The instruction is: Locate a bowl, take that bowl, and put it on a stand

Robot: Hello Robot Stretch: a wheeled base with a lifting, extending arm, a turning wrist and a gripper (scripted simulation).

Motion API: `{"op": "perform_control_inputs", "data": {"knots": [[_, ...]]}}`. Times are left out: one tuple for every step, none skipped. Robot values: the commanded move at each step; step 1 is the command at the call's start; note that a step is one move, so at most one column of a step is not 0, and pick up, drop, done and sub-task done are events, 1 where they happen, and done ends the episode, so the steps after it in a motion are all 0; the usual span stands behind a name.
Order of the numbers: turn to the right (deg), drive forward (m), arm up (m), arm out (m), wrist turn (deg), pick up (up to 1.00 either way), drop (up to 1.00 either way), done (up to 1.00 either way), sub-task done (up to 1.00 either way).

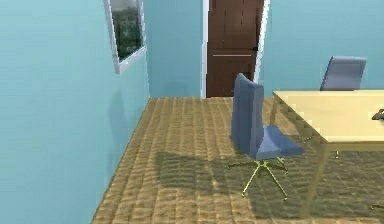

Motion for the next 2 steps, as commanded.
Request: {"op": "perform_control_inputs", "data": {"knots": [[0.0,1.00,0.00,0.00,0.0,0.00,0.00,0.00,0.00],[0.0,0.80,0.00,0.00,0.0,0.00,0.00,0.00,0.00]]}}
